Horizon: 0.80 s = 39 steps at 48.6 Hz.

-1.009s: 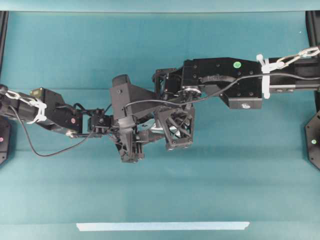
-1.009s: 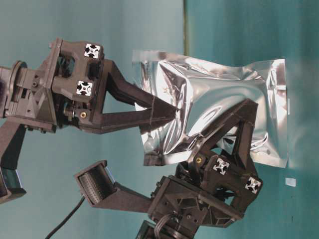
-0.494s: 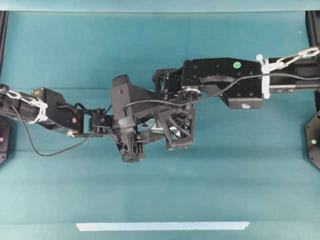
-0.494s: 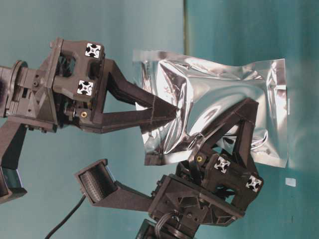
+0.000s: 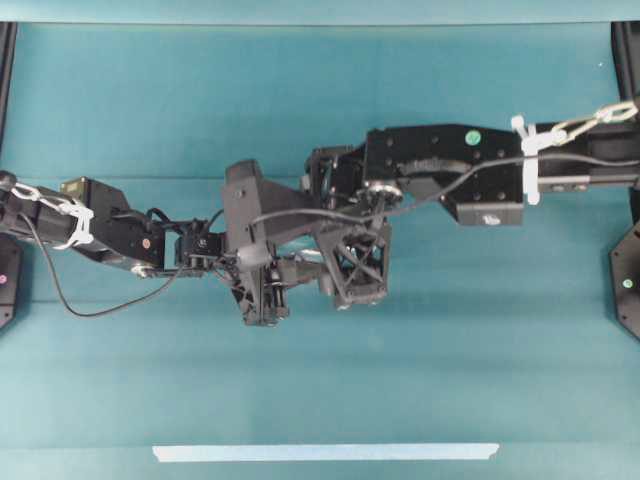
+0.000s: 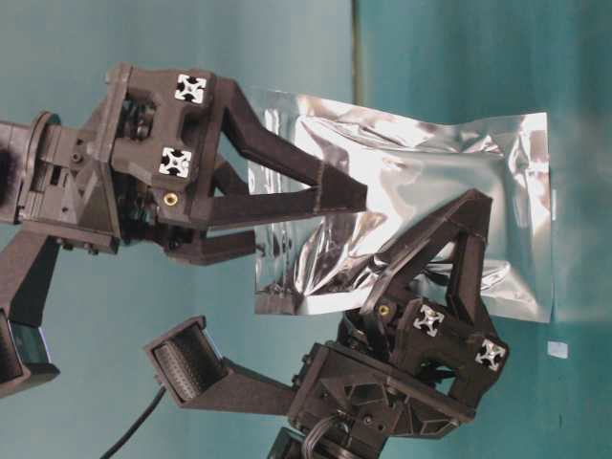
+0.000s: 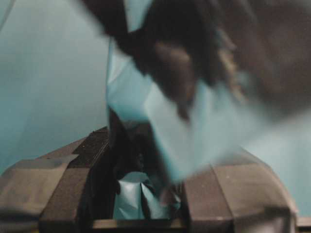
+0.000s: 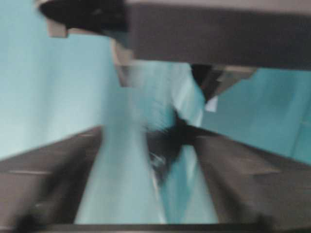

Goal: Hand over the silver zip bag and make it stand upright.
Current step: 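Open the right gripper and pull it back to the right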

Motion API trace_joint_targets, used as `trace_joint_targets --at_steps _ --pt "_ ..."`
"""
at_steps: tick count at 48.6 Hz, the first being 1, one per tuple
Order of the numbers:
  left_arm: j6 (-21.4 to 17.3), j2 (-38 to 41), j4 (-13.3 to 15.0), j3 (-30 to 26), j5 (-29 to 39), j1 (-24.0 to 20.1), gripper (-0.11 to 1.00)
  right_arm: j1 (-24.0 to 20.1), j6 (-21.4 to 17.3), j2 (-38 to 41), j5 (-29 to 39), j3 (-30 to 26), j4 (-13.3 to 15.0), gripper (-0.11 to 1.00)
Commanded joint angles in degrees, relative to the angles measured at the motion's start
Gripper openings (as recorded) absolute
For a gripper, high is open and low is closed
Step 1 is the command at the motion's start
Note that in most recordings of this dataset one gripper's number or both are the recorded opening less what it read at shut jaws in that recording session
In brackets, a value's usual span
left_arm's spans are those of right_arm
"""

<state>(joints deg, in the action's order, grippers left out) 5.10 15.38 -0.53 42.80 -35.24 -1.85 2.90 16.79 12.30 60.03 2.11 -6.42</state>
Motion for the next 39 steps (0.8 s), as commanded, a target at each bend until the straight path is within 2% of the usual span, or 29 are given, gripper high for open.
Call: trace_joint_targets --at_steps 1,11,21,28,39 --pt "-0.2 -0.4 -0.1 -0.2 -0.3 0.2 0.27 -0.4 -0.8 -1.1 -1.1 -0.3 0.1 0.90" --pt "-0.4 -0.4 -0.1 0.0 0.0 0.2 0.27 -0.3 -2.2 -1.8 -2.3 -0.3 0.6 0.91" --pt "-0.4 -0.4 -0.1 0.1 0.0 0.2 0.27 0.4 -5.4 -5.3 -2.5 0.4 3.3 0.91" --pt "-0.4 -0.4 -0.1 0.1 0.1 0.3 0.27 0.7 -8.3 -9.1 -3.7 2.5 5.4 0.91" --pt "-0.4 -0.4 -0.1 0.2 0.1 0.4 0.27 0.4 -12.7 -15.0 -8.4 7.8 5.5 0.91"
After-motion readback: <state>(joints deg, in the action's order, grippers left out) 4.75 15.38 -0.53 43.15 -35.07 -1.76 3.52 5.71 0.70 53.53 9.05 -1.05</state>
